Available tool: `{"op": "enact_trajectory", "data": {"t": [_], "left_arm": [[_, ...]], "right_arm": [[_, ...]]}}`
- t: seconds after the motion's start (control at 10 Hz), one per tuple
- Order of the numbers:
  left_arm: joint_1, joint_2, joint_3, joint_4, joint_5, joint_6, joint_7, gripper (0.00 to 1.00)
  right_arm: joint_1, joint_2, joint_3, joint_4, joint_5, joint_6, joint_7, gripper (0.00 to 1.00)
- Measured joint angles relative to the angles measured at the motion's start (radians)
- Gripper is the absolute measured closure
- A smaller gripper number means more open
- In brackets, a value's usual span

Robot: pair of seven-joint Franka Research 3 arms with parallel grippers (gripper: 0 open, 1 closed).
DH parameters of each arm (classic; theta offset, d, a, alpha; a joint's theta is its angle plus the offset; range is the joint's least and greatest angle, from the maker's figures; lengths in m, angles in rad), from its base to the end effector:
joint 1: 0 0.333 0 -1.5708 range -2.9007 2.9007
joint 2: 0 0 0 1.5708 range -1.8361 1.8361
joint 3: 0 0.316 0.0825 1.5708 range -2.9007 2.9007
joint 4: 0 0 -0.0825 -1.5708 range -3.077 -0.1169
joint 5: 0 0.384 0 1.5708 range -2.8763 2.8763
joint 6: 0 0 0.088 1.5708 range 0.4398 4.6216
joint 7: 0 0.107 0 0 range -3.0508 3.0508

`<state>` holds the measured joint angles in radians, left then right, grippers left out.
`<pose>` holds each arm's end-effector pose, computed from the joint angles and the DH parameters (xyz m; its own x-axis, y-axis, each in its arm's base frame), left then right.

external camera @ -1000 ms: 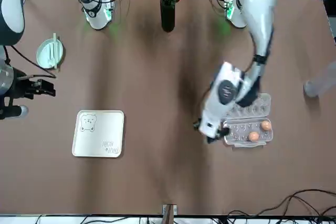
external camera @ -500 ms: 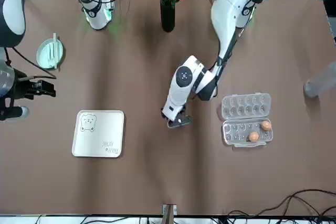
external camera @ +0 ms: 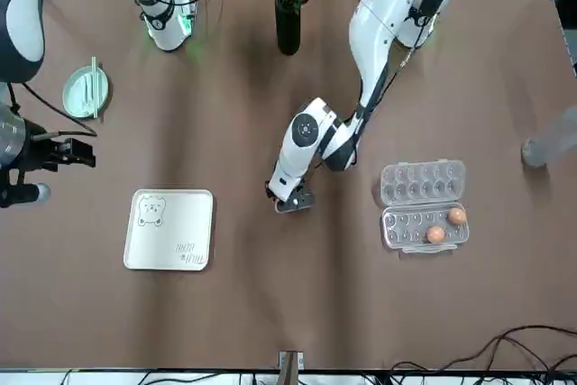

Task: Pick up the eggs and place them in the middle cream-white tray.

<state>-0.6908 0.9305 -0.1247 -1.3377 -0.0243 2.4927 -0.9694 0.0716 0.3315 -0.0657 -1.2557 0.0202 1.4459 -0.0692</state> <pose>0.5383 -0.5369 0.1911 0.9717 0.2343 0.0286 0.2200 -0.9427 0.2508 0.6380 0.0133 0.5632 0.9871 0.0780 -0.1399 0.0776 -0.9969 -0.0085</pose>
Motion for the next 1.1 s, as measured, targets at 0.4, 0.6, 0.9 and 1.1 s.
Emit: {"op": "enact_trajectory", "data": {"t": [0.4, 0.6, 0.9, 1.1], "left_arm": [[-0.002, 0.01, 0.006, 0.002, 0.0, 0.0, -0.013, 0.52], [-0.002, 0.009, 0.006, 0.014, -0.001, 0.0, -0.043, 0.25], [-0.002, -0.016, 0.005, 0.033, -0.001, -0.019, -0.059, 0.08], [0.007, -0.078, 0.017, 0.041, -0.001, -0.13, -0.059, 0.04]], "right_arm": [[0.0, 0.009, 0.0, 0.0, -0.002, 0.001, 0.0, 0.0], [0.0, 0.012, 0.0, 0.0, -0.002, 0.001, 0.0, 0.0], [0.032, 0.028, 0.005, -0.008, 0.0, -0.004, -0.004, 0.0], [0.101, 0.078, 0.008, -0.025, 0.0, 0.007, -0.001, 0.0]]}}
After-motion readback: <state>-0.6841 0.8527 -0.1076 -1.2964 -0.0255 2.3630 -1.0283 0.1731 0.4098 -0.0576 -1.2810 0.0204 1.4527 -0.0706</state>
